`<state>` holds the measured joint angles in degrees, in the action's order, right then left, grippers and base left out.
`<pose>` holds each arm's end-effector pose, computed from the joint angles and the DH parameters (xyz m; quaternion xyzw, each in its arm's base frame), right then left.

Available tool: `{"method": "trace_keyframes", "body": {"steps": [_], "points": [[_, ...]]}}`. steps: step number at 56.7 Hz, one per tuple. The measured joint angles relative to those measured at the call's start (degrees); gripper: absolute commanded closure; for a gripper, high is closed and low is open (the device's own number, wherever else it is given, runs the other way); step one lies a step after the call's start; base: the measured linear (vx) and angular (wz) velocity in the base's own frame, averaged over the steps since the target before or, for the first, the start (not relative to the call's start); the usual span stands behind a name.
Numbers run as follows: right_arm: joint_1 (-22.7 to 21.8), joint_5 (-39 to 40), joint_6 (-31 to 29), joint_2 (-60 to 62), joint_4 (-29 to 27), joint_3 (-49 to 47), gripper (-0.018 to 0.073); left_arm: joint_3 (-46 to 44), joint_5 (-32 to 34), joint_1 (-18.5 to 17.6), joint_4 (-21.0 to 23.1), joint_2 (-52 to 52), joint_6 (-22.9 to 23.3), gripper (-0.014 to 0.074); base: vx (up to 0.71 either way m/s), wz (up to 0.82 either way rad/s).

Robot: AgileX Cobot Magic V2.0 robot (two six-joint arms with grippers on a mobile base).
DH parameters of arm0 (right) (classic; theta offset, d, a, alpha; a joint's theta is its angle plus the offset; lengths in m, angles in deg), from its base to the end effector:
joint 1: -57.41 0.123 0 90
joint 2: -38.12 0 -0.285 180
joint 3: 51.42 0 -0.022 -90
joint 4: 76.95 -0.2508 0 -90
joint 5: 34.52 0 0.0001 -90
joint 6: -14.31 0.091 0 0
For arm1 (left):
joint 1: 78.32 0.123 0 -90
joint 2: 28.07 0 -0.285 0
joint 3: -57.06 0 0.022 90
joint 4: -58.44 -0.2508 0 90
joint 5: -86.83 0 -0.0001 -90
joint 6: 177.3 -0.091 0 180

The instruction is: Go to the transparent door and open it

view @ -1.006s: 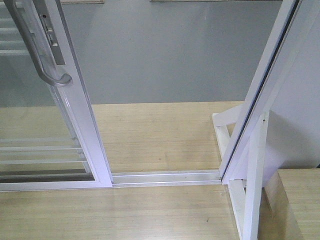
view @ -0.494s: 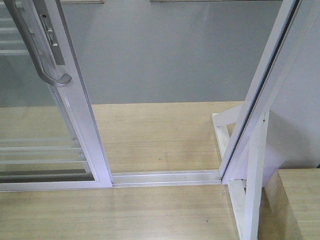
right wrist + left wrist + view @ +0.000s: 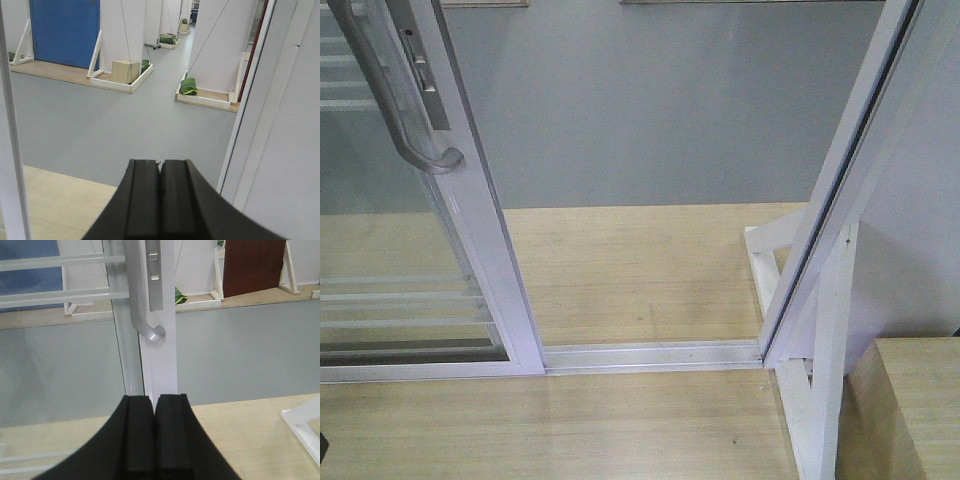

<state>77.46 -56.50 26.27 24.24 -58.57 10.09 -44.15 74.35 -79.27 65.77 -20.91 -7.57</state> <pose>0.0509 0.0071 0.2658 -0.1239 0.7345 0.0426 0.6658 0.0558 -0.0034 0.1849 0.0358 0.7557 0.0019 0.6539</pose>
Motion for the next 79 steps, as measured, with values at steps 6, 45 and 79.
{"method": "trace_keyframes", "body": {"steps": [6, 45, 79], "points": [[0.0, 0.0, 0.0, 0.0, 0.0, 0.0, 0.0563, 0.0, -0.1, 0.0, 0.0, 0.0, 0.0, 0.0596, 0.00, 0.00], [0.0, 0.0, -0.1, 0.0, 0.1, 0.0, 0.0563, 0.1, -0.2, 0.0, 0.0, 0.0, 0.0, 0.0596, 0.00, 0.00], [0.0, 9.6, -10.5, 6.2, -17.8, 17.2, 0.0563, 0.1, -0.2, 0.0, 0.0, 0.0, 0.0, 0.0596, 0.00, 0.00]]}}
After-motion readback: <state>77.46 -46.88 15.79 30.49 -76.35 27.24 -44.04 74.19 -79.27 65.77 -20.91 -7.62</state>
